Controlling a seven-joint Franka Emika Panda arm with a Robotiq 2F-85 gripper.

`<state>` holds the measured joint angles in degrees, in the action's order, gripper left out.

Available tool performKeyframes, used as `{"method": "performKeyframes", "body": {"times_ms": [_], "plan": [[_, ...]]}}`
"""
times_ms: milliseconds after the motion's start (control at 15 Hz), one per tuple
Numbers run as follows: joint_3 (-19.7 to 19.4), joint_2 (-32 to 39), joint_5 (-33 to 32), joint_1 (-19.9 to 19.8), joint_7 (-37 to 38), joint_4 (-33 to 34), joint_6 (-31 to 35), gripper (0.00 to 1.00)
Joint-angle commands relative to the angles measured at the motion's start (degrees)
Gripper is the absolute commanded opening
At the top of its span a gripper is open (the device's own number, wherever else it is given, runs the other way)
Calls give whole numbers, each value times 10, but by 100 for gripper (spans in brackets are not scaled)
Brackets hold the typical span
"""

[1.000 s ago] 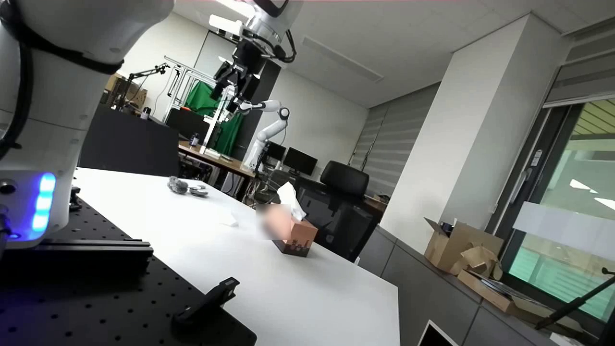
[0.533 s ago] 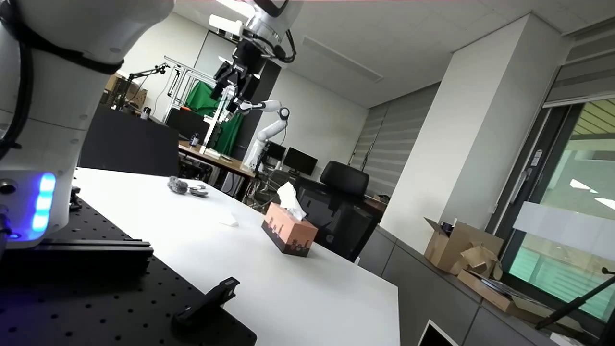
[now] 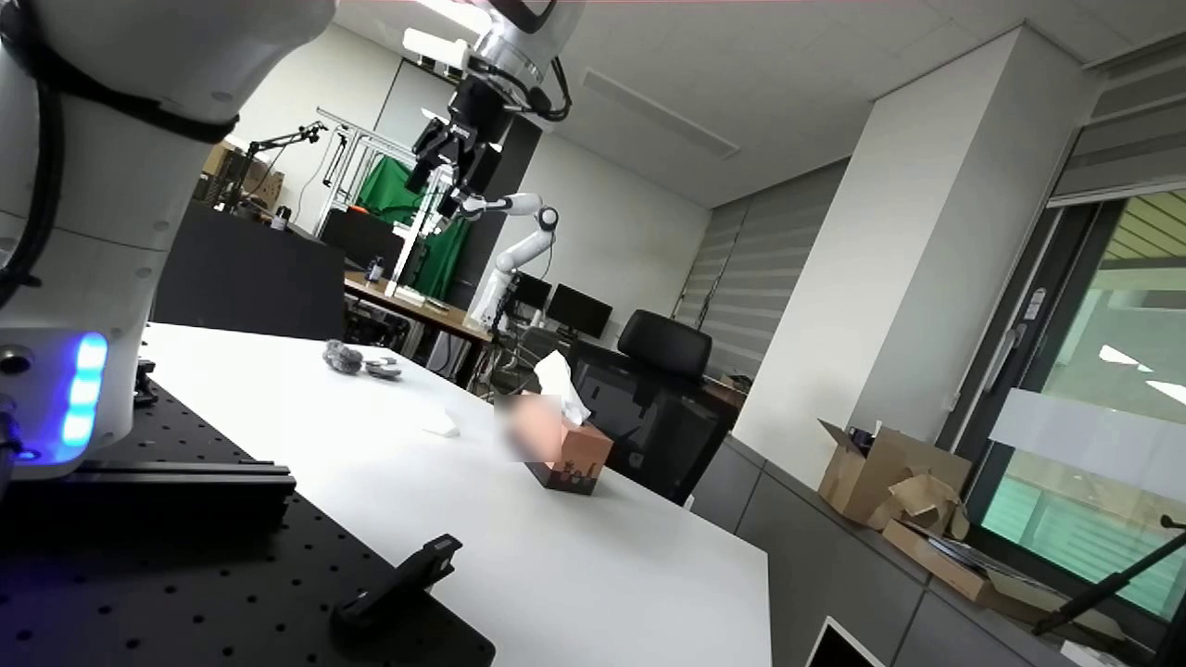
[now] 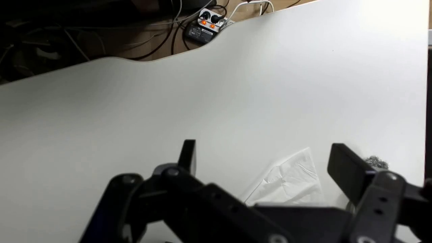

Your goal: Put a tissue on the table

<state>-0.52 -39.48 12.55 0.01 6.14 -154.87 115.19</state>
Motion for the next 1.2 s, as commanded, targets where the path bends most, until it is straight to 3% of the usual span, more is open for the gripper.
{"method": "performKeyframes", "body": {"times_ms": [0, 533, 733, 800, 867, 1133], "plan": [[5, 23, -27, -5, -30, 12, 38, 100], [8, 156, -219, -34, -108, 71, 208, 100], [8, 214, -274, -48, -117, 125, 212, 100], [8, 228, -271, -51, -94, 143, 205, 100], [2, 188, -257, -39, -110, 96, 214, 100], [1, 201, -257, -38, -112, 102, 213, 100]]}}
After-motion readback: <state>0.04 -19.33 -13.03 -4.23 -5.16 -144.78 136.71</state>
